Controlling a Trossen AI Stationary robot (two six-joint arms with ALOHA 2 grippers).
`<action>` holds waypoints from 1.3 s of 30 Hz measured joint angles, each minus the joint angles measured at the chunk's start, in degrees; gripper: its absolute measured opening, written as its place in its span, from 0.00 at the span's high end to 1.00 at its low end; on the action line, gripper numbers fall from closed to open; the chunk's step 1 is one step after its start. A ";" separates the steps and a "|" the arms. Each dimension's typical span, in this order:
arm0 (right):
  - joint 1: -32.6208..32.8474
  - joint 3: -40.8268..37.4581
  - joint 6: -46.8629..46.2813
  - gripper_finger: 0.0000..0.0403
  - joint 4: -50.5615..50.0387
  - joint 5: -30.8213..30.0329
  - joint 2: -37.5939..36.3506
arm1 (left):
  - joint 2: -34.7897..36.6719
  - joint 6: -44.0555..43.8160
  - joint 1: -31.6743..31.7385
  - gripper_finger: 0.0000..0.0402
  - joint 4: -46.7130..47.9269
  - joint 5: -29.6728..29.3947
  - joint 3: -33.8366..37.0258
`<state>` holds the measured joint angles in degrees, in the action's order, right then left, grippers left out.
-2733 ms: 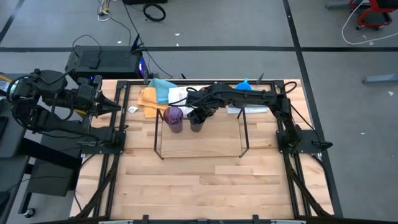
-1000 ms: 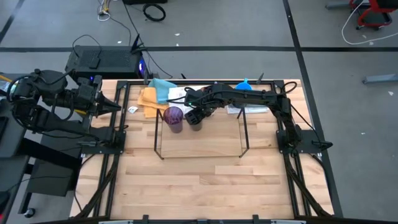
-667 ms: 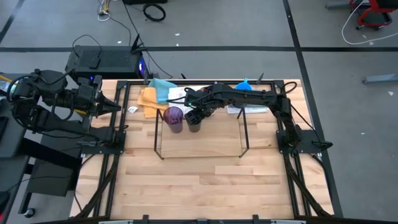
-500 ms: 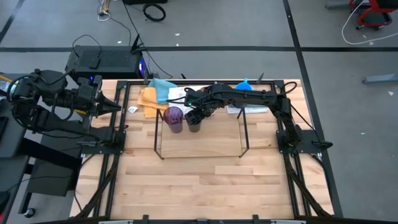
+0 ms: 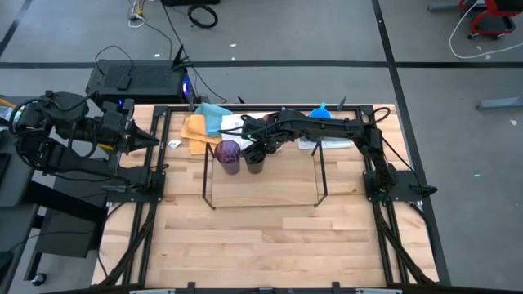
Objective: Stack small to large cups/mugs on shelf
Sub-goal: Put the black cup on the shelf, then put the blue mug on the shelf
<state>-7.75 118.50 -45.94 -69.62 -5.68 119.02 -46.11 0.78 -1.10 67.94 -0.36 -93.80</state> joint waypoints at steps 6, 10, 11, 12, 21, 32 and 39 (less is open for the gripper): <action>-0.13 0.00 -0.06 0.61 0.14 0.53 0.00 | 0.00 0.00 0.01 0.91 0.04 0.02 0.00; -0.23 0.00 0.23 0.60 -0.10 0.64 0.00 | 0.00 0.00 0.02 0.93 0.07 0.02 0.00; -0.37 0.00 0.41 0.60 -0.15 0.64 0.00 | 0.00 0.00 0.00 0.93 0.07 0.02 0.02; -0.39 0.00 0.47 0.60 -0.33 0.65 0.00 | 0.01 0.00 0.00 0.93 0.07 0.02 0.00; -1.96 3.10 1.36 0.60 -2.78 1.03 -0.51 | 0.00 0.00 0.01 0.90 0.11 0.01 0.00; -3.00 11.77 4.43 0.60 -9.37 -0.57 -0.63 | 0.00 0.55 0.02 0.92 0.11 0.02 0.00; -5.87 12.85 11.72 0.60 -11.86 -0.17 -0.52 | 0.00 0.35 0.00 0.92 0.11 0.02 0.00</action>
<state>-13.61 131.35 -34.22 -81.48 -5.85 118.50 -46.11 1.13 -1.10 68.05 -0.34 -93.80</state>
